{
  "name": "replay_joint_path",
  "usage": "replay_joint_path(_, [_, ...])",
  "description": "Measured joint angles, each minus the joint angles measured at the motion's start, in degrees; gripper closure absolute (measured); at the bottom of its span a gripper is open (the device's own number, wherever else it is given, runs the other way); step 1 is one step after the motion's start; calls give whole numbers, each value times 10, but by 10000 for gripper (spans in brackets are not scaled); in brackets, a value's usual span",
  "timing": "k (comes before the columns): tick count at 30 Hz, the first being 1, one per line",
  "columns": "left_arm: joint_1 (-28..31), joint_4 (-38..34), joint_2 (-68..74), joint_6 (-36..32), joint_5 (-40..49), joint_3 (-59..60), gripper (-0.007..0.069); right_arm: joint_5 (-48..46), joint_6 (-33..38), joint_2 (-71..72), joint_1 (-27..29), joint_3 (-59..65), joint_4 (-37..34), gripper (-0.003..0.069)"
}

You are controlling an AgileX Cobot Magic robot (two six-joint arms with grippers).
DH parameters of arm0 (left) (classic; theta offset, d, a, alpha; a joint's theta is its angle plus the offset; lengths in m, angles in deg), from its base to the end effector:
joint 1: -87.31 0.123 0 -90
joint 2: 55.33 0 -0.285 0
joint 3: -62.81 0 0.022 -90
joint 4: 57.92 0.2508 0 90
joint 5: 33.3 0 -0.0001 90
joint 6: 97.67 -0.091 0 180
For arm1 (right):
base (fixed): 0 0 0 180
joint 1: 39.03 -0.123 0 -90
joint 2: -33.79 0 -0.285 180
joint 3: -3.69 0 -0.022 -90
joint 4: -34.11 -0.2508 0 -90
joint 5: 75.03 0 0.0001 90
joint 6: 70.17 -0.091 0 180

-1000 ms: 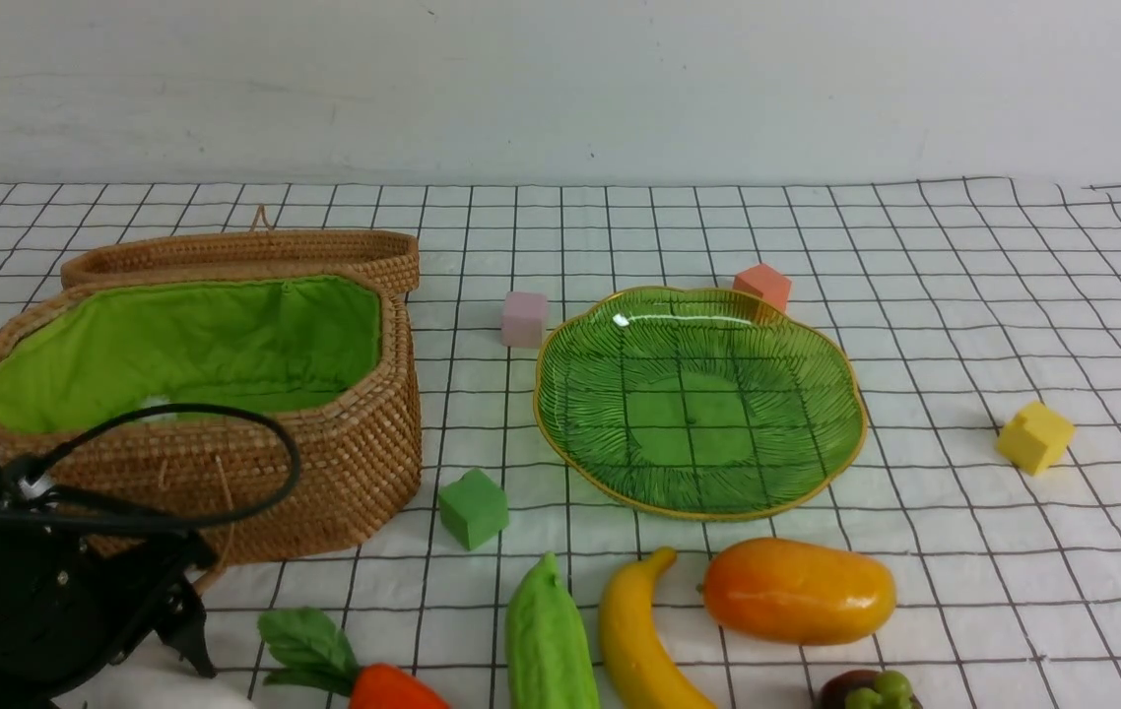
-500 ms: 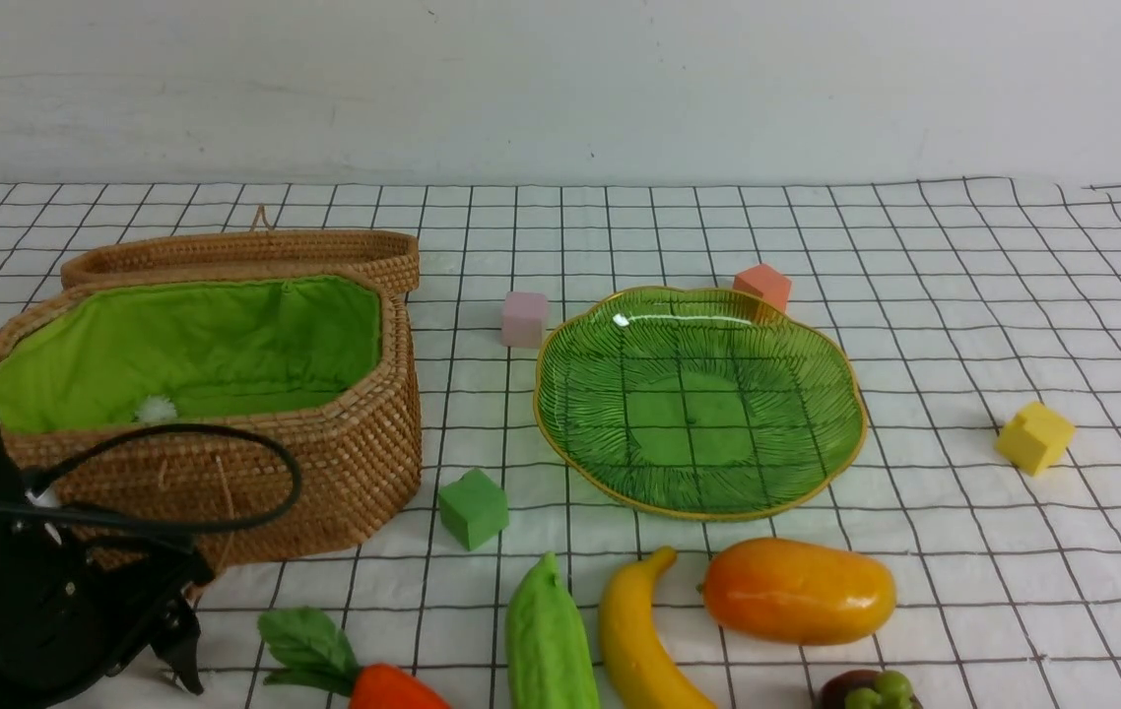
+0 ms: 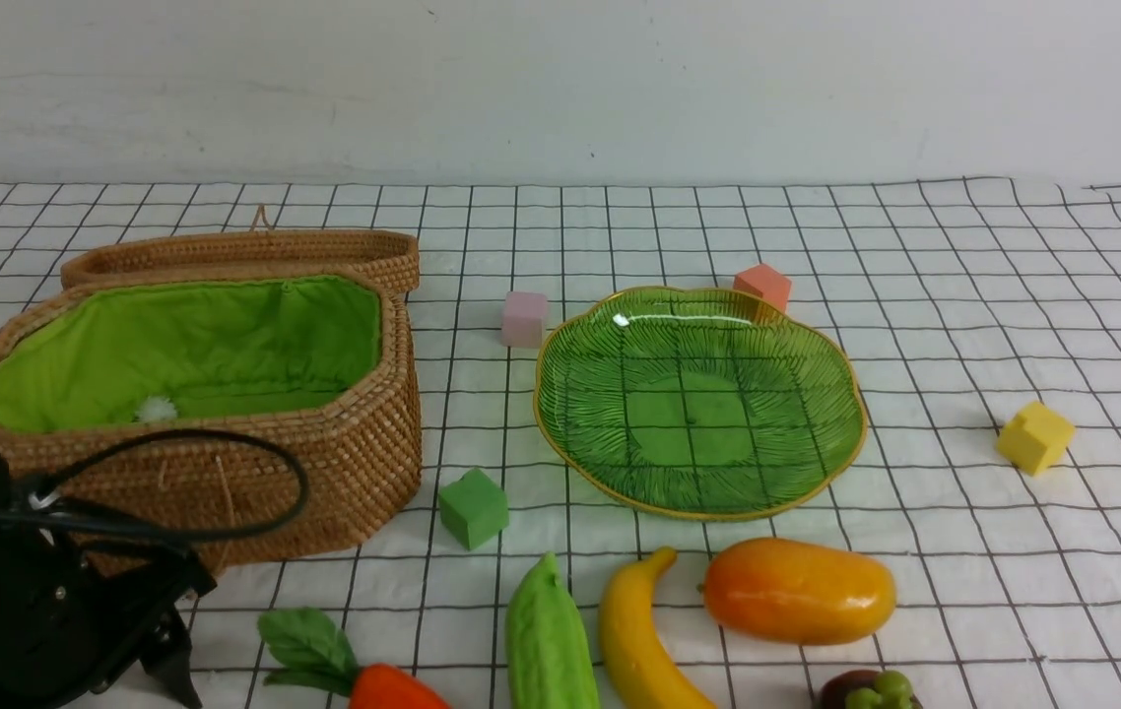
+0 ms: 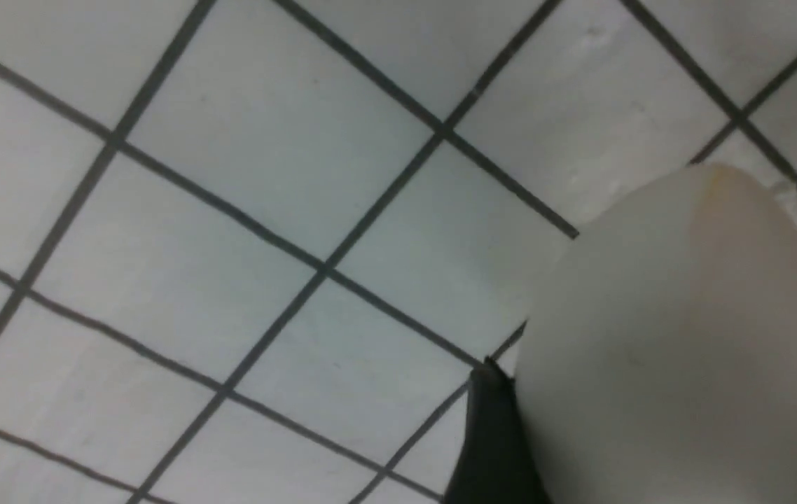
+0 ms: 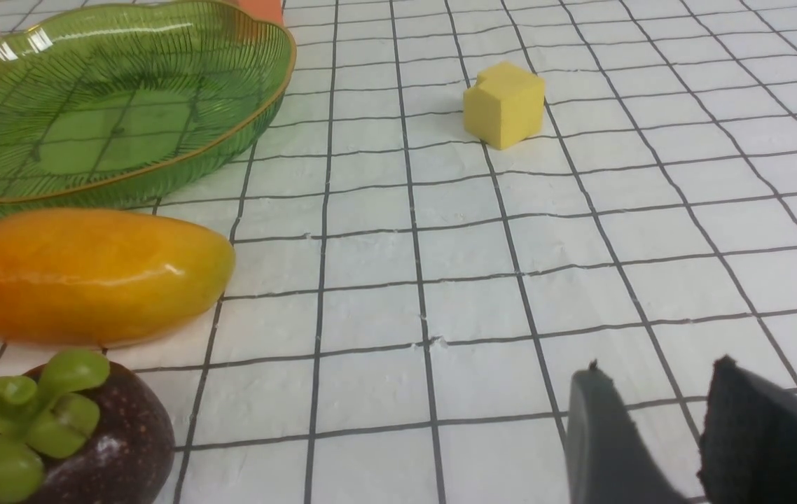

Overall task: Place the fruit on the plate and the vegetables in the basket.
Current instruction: Take a daikon with your left arm and place it on the basket on the left.

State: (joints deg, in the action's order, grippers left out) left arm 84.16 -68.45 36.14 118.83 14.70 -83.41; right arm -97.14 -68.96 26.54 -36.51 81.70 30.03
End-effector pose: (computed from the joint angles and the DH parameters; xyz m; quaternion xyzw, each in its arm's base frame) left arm 0.2350 -0.0253 0.1917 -0.3401 0.9358 -0.0873 0.0308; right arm 0.0523 0.0001 0.1744 0.0278 0.8050 0.0110 0.5925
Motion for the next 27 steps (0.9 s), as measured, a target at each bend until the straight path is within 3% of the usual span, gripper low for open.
replay_joint_path(7, [0, -1, -107, 15, 42, -17, 148, 0, 0, 0, 0, 0, 0, 420])
replay_joint_path(13, [0, 15, -159, 81, 54, -123, 148, 0, 0, 0, 0, 0, 0, 420])
replay_joint_path(18, [0, 71, -137, 185, 0, -201, 148, 0, 0, 0, 0, 0, 0, 420])
replay_joint_path(22, [0, 116, -59, 312, -24, -260, 148, 0, 0, 0, 0, 0, 0, 420])
replay_joint_path(27, [0, 126, 19, 378, -20, -300, 148, 0, 0, 0, 0, 0, 0, 420])
